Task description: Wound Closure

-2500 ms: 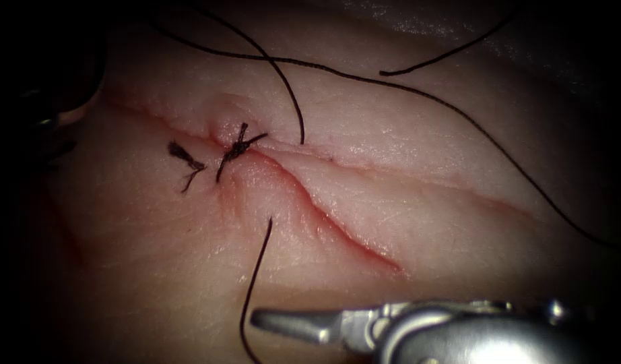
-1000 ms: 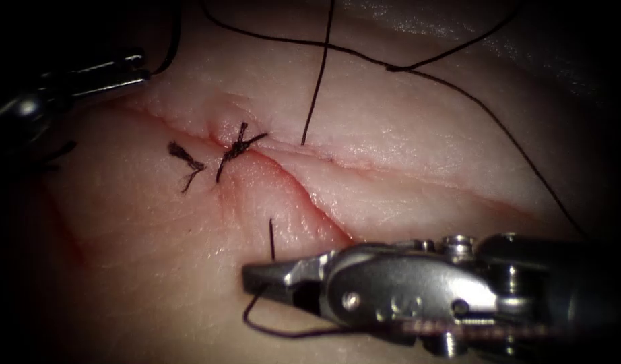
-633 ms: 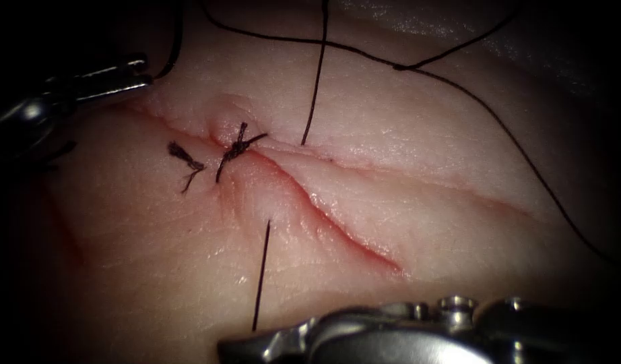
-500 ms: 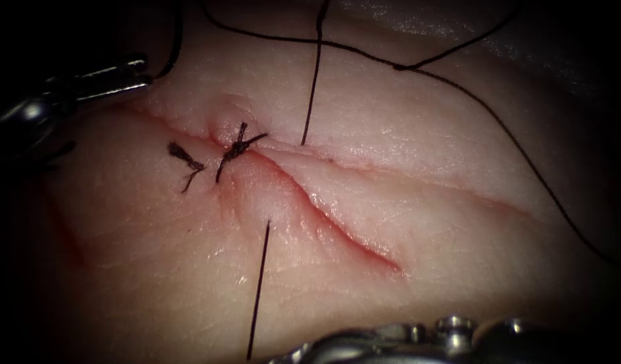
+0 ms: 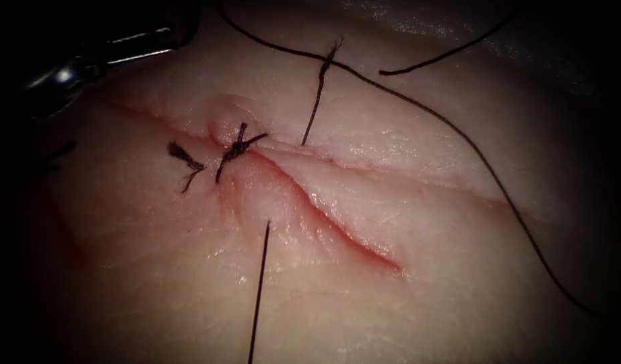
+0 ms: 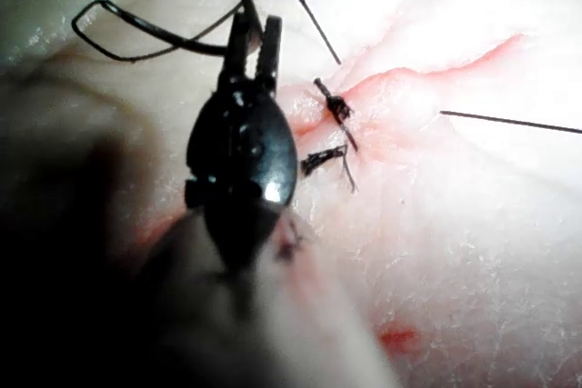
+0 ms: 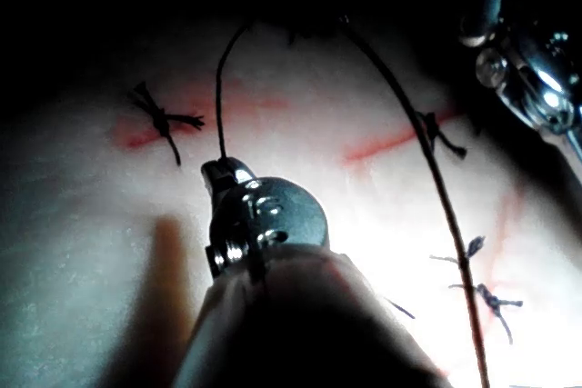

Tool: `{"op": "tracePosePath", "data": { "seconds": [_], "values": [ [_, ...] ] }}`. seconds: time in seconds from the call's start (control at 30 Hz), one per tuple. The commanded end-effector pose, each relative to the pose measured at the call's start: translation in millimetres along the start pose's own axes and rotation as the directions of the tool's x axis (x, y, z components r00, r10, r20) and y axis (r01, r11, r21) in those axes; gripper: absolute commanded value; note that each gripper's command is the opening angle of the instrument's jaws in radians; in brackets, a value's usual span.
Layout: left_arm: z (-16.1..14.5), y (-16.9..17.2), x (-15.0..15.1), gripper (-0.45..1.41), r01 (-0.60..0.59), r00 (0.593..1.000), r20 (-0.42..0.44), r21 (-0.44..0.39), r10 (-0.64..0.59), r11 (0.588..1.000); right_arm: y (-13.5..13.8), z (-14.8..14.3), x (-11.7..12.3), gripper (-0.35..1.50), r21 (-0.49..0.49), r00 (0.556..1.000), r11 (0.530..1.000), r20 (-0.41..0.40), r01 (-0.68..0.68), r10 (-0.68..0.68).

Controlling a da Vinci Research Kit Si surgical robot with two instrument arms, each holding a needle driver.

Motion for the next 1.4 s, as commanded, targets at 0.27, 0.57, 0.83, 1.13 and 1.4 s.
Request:
{"op": "tracePosePath", "data": {
  "seconds": [0.27,0.57,0.83,1.13,1.4],
  "values": [
    [2.7,-1.4,-4.3,-0.13,-0.039,0.994,0.102,0.015,0.037,0.999,1.4,0.8,-0.2,0.74,-0.084,0.998,0.995,-0.026,-0.052,0.05],
    [5.9,-3.0,-4.5,-0.05,-0.056,0.988,0.143,0.016,0.053,0.998,4.0,-4.3,-0.3,1.3,-0.177,0.993,0.977,-0.009,-0.118,0.118],
    [7.7,-3.0,-5.2,0.37,-0.069,0.985,0.157,-0.002,0.068,0.998,4.7,-9.3,-2.5,1.36,-0.21,0.985,0.963,-0.003,-0.167,0.17],
    [6.0,-2.0,-2.9,0.78,-0.044,0.981,0.192,0.011,0.041,0.999,5.8,-9.8,-6.6,1.28,-0.296,0.956,0.919,0.048,-0.262,0.288],
    [2.9,2.0,2.8,0.51,0.003,0.995,0.095,0.018,-0.005,1.0,9.6,-8.2,-12.4,1.13,-0.557,0.787,0.622,-0.095,-0.55,0.61]
  ]
}}
